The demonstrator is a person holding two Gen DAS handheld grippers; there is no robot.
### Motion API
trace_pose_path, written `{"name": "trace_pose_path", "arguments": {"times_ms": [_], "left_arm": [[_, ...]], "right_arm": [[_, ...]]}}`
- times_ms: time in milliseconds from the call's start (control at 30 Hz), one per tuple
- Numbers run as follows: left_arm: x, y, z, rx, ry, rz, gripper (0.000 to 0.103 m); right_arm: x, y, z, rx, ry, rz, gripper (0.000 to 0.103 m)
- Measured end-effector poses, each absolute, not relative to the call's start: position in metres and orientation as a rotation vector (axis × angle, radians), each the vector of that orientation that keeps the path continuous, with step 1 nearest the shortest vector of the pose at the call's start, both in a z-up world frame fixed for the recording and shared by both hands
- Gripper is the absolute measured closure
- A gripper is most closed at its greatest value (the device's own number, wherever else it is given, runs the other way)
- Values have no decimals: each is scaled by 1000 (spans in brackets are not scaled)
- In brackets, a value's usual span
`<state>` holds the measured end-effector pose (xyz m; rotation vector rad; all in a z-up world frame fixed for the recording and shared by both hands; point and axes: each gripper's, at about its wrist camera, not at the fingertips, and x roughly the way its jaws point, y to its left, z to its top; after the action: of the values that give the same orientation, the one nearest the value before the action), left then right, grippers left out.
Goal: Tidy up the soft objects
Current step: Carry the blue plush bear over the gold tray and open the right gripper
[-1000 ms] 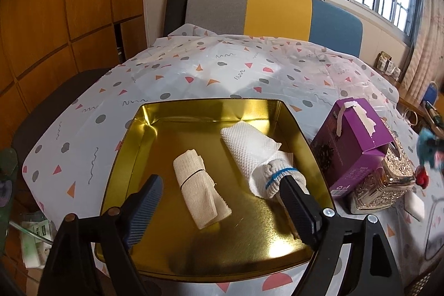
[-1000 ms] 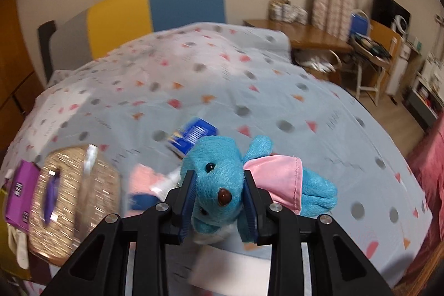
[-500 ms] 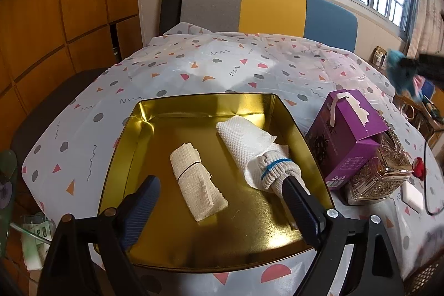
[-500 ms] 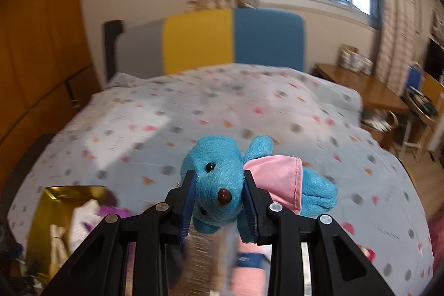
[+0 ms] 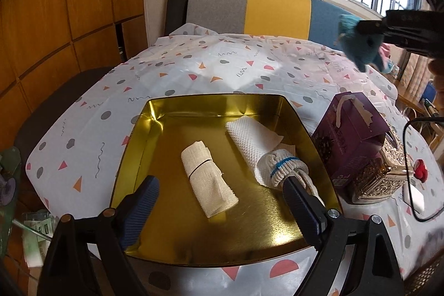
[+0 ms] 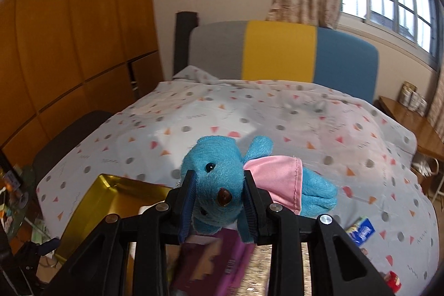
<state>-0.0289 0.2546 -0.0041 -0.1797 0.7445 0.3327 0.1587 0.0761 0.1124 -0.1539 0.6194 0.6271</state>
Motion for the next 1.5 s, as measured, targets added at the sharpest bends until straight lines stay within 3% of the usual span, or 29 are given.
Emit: {"name": "trace_pose_path", "arguments": {"times_ms": [767, 1033, 1100, 1167, 1500], "left_arm": [[-52, 285, -21, -231, 774, 403, 2], [-59, 299, -28, -269, 787, 432, 1], [-59, 300, -30, -270, 790, 434, 1], [-59, 301, -30, -270, 788, 436, 1], [-60, 298, -26, -256, 781, 450, 0]], "right_arm": [[121, 210, 33, -202, 869, 911, 70], [143, 245, 19, -135, 927, 905, 54], [147, 248, 19, -114, 929, 899, 38], [150, 249, 20, -88, 940, 905, 31], [115, 211, 27, -176, 878, 909, 31]]}}
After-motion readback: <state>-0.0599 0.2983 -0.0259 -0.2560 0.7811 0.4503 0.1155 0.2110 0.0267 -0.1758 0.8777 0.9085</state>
